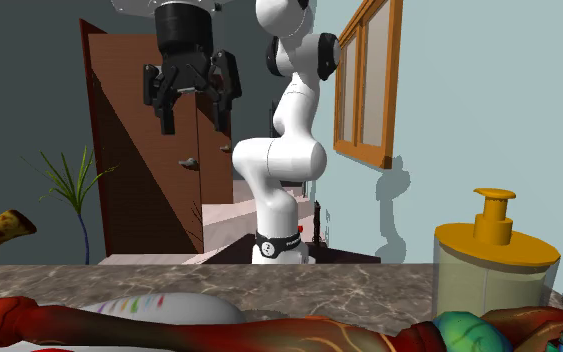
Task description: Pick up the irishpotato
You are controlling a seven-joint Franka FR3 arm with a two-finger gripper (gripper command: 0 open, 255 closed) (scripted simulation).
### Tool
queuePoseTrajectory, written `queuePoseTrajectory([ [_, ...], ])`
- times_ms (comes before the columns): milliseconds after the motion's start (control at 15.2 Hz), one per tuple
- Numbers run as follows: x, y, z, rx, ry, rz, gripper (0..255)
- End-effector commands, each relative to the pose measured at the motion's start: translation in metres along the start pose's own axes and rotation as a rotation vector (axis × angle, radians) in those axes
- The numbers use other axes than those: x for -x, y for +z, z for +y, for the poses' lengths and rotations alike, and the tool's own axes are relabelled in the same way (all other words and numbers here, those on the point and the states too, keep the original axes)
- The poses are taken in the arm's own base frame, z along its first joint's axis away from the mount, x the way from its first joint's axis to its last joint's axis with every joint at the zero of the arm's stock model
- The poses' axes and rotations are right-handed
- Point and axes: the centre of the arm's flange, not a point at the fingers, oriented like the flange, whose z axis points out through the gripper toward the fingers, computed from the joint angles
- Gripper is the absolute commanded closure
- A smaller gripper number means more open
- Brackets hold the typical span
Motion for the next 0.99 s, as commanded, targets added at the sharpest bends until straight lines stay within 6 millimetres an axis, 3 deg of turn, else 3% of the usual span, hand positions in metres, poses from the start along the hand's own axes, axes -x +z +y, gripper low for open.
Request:
queuePoseTrajectory([
  [0,0.0,0.0,0.0,0.0,0.0,0.0,0],
  [924,-0.026,0.133,-0.132,0.061,-0.247,0.063,0],
])
